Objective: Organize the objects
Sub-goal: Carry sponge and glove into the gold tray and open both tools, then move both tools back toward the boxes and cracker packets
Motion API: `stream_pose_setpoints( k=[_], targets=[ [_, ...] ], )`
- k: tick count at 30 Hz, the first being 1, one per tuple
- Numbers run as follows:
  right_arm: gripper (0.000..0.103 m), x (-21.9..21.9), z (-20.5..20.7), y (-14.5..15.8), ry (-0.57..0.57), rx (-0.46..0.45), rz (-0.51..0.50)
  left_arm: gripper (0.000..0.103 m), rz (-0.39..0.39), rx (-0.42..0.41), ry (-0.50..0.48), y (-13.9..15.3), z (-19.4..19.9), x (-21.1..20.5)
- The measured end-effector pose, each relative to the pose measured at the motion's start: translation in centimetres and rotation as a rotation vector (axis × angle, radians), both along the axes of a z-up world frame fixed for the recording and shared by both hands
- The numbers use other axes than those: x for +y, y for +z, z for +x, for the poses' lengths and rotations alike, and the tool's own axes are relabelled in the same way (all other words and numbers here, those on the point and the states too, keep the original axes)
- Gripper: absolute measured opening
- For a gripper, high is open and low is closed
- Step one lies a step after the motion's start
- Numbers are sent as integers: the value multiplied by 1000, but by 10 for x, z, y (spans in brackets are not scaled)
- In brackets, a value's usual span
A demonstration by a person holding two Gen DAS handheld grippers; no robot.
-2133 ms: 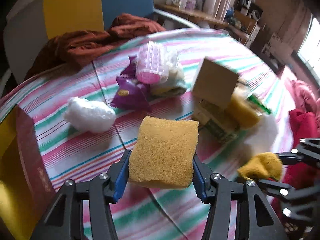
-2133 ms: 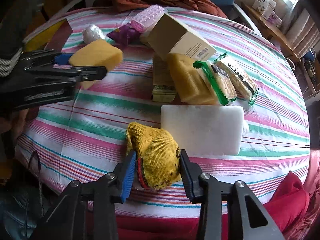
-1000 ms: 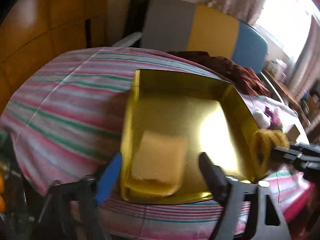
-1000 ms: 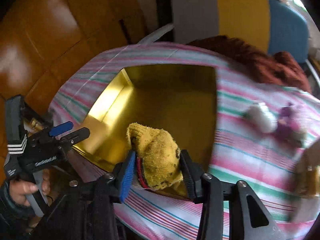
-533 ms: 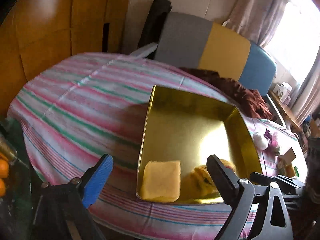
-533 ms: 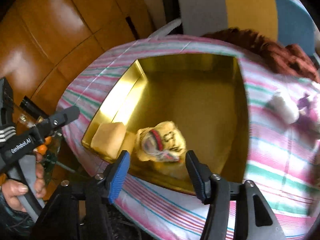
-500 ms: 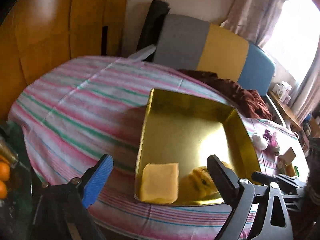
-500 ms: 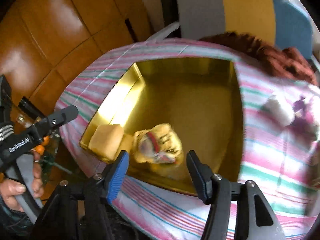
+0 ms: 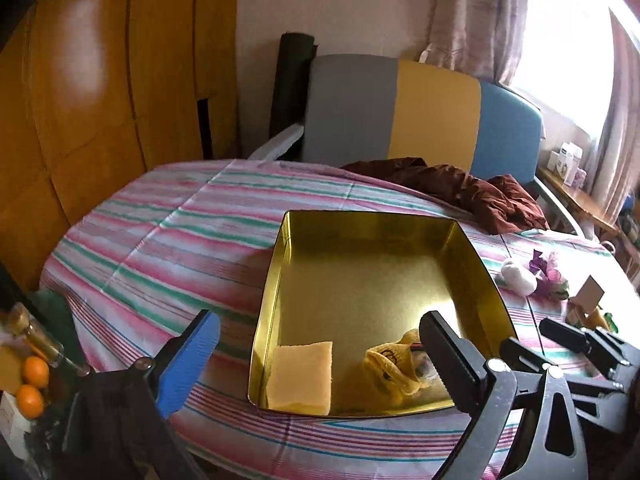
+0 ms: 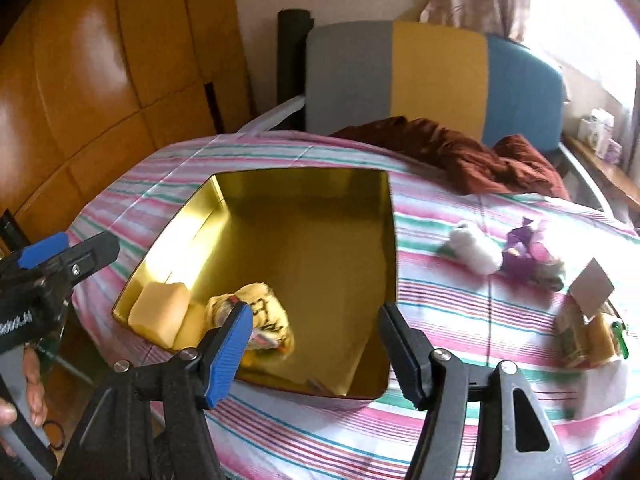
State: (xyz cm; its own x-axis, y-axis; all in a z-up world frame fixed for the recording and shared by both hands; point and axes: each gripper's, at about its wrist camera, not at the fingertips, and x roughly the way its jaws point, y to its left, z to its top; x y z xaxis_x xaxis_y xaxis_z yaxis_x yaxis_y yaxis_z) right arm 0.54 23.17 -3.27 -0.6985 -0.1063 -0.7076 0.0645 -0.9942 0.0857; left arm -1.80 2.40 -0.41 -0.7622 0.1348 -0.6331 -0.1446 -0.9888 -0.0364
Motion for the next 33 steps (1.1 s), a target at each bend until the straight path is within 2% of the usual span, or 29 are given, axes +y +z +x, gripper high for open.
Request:
stream_pose_setpoints(
  k=[12,21,33],
  targets=[
    [66,7,10,8,-56,64,30,101,-39,17,-35,3,13,17],
    [66,16,12,5,-78,52,14,101,-65,31,-52,5,18,28],
    [66,41,15,0,-131,31,-12,101,-108,25,-140,3,24,56]
  ],
)
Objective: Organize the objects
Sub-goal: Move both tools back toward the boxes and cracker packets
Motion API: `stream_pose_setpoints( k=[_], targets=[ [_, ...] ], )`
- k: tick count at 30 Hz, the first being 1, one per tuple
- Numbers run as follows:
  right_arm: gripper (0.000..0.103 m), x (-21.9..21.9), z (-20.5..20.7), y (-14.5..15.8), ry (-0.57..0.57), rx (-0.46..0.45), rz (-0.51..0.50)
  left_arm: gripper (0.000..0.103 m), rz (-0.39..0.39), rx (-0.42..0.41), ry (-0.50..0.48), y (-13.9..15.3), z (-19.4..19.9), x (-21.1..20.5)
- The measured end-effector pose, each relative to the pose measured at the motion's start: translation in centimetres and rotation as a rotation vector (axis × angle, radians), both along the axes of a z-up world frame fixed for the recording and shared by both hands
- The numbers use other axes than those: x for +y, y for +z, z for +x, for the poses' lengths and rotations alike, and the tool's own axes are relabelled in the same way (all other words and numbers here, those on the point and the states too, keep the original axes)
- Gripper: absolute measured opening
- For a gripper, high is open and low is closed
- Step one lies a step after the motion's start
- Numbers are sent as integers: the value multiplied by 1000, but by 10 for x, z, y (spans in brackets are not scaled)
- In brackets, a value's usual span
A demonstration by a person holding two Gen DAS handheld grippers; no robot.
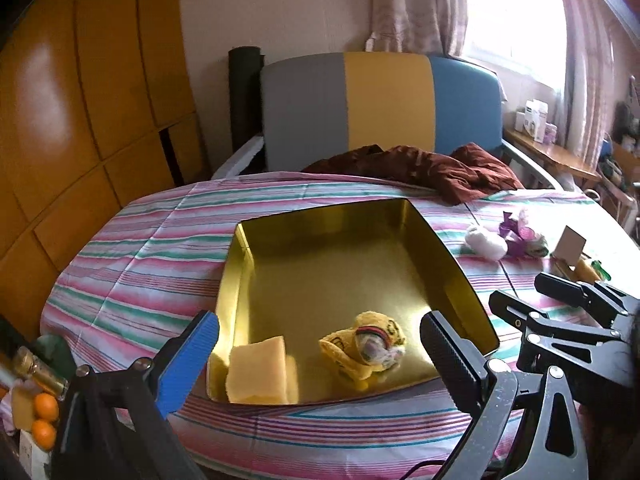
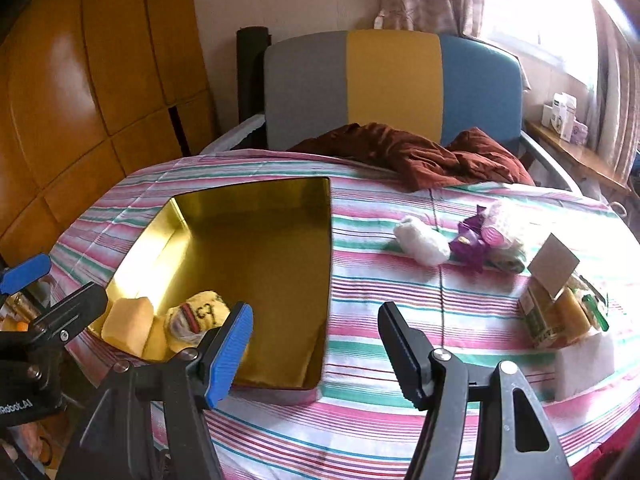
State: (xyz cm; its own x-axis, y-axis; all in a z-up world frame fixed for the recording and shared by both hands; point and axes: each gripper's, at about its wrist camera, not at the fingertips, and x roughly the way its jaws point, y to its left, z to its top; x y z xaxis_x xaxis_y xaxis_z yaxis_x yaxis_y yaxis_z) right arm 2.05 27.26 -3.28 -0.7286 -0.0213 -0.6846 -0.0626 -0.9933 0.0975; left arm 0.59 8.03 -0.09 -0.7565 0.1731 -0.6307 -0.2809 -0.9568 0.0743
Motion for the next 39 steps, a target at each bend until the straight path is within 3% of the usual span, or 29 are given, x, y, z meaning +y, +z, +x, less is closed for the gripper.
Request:
stream_pose_setpoints(
  k=[15,26,31,35,39],
  targets=[
    [66,103,20,-11,-243,-70,-54,101,13,-62,-195,-5,-4,61],
    [67,221,73,2,-474,-108,-196,101,22,-132,-340,-13,-7,112],
    [67,266,96,9,-562,-137,-166,103,20,-152,-403,-13,-9,135],
    [67,285,102,6,-553,-199,-152,103,11,-157,-456,-10,-12,159],
    [67,286,93,-7,-439,-309,-165,103,4,-165,-526,-7,-13,185]
  ],
)
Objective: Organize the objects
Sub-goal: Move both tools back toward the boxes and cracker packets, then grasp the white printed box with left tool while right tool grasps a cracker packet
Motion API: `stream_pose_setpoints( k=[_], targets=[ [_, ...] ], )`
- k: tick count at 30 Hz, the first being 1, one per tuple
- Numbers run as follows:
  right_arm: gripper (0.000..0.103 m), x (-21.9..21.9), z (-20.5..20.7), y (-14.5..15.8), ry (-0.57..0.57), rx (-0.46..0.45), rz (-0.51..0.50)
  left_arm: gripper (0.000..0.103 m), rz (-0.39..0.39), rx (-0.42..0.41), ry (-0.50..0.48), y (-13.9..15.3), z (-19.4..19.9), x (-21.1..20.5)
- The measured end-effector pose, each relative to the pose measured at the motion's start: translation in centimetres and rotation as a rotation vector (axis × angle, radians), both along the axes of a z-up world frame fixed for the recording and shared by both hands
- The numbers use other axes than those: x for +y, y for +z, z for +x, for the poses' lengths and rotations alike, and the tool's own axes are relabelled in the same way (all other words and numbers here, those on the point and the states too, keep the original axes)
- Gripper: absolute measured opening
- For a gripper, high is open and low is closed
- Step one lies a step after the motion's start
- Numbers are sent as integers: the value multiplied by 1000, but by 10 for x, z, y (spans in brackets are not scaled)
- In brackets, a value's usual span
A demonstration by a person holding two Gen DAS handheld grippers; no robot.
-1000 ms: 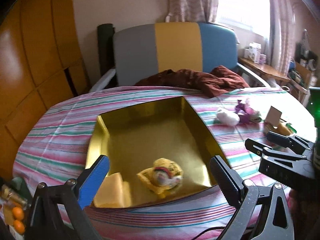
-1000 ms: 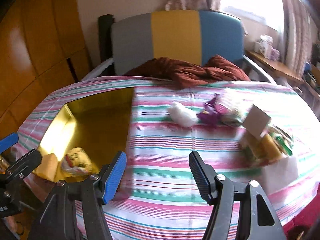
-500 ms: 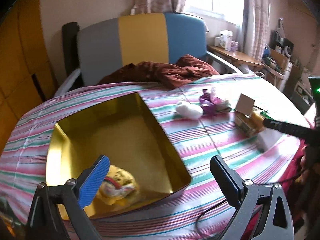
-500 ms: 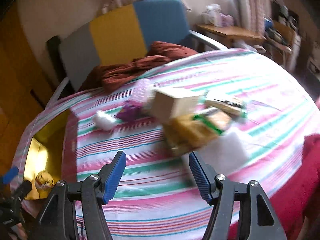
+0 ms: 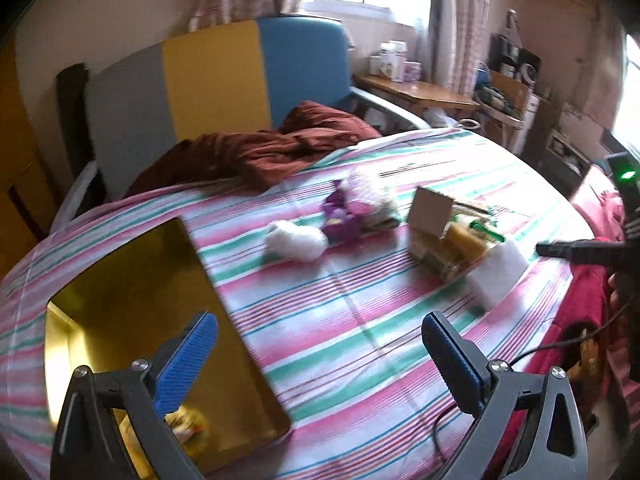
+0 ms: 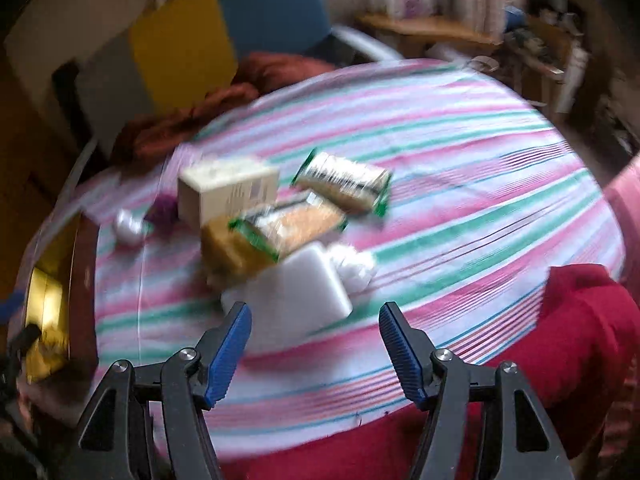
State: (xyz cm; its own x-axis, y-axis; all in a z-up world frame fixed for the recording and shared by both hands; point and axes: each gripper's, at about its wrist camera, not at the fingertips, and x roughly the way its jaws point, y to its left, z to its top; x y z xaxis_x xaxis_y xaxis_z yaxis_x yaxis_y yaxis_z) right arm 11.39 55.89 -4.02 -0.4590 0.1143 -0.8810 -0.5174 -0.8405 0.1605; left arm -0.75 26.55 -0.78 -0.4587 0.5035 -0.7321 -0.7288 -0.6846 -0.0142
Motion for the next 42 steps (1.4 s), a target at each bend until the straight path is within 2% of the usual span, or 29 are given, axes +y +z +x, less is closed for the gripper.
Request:
stream_pose_setpoints(
  k=[5,7,10,19,22,27,33,36,41,42],
  targets=[
    [68,-3,-4,-4,96,-55,29,103,-11,-19,-71,0,-5,36],
    [68,1,-5,-5,93,-56,33,103,6,-35,-94,0,-8,49],
    [68,8,-6,-4,74,-51,40,103,19,-13,-132,2,-11,67],
    [68,41,-26,2,91,-63,84,103,-40,-50,-229,0,-28,142],
    [68,59,-42,2,107,-66,104,103,-47,-28,-229,-1,-35,164],
    [68,85,-87,-17,201,-139,125,103,-91,-32,-249,-10,-49,199],
    [68,104,-133,-46,334,-222,125,103,-139,-34,-337,-22,-57,236],
    [76,107,-145,-61,395,-259,112,101,-185,-52,-374,-37,-62,250],
    [76,113,-157,-79,415,-301,103,92,-222,-108,-413,-56,-69,262],
    [76,114,-159,-83,414,-308,102,92,-222,-91,-418,-57,-67,263]
  ],
)
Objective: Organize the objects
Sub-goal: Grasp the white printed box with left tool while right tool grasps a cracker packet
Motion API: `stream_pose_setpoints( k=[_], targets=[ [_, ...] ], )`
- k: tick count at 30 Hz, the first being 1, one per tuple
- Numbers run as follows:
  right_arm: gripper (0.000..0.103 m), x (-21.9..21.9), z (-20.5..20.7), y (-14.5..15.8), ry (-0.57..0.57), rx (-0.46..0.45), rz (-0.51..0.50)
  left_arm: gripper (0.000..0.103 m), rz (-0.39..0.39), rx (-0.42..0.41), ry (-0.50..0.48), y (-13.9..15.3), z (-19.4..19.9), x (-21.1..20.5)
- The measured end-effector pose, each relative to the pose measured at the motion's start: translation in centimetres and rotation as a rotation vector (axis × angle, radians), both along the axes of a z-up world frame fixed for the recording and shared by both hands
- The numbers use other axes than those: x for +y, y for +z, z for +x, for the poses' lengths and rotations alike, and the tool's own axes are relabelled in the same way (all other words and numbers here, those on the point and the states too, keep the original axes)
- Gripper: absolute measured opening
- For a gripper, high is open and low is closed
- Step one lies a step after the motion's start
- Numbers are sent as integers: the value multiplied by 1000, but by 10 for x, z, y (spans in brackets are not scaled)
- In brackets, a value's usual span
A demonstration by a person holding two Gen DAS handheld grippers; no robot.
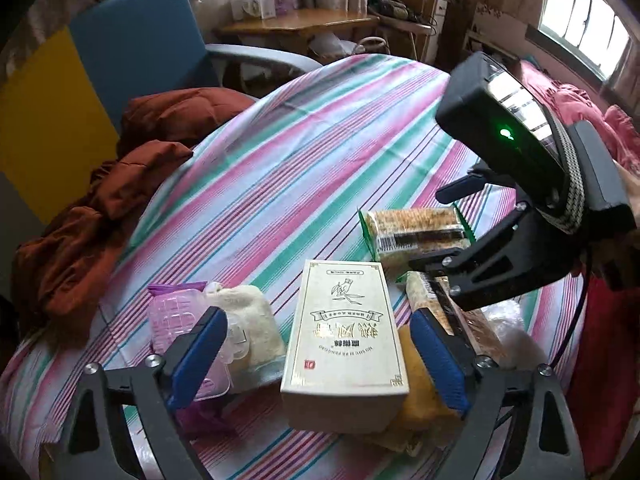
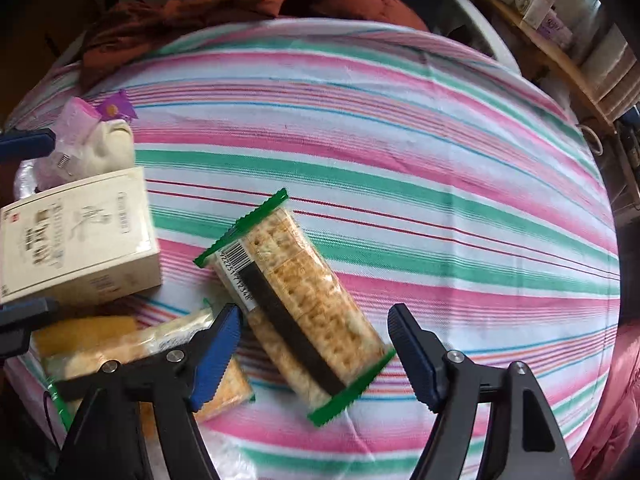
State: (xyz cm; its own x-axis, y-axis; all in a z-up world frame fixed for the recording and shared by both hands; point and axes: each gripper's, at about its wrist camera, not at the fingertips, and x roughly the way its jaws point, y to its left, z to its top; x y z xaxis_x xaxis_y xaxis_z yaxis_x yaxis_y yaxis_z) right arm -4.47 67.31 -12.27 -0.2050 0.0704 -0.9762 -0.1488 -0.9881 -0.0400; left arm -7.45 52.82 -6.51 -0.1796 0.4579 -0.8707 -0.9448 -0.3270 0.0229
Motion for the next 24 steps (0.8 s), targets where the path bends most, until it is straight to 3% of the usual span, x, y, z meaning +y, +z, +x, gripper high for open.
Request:
stream_pose_setpoints(
  k=[2,6,10,14,24],
  targets=[
    [74,1,-2,-4,-4,8,-7,85,3,21,-26,-1,3,3],
    [54,-1,3,-1,-8,36,-31,52,6,15,-101,-2,15,5],
    [47,-7,14,3,-20,38,-6,51,11,-5,-122,-7,22,1],
    [46,-2,28,12,-83,70,27,51,51,-32,-83,-4,20,-12],
    [46,-21,57,91,-162,294,43,52,243,-90,75,44,16,-88]
  ],
)
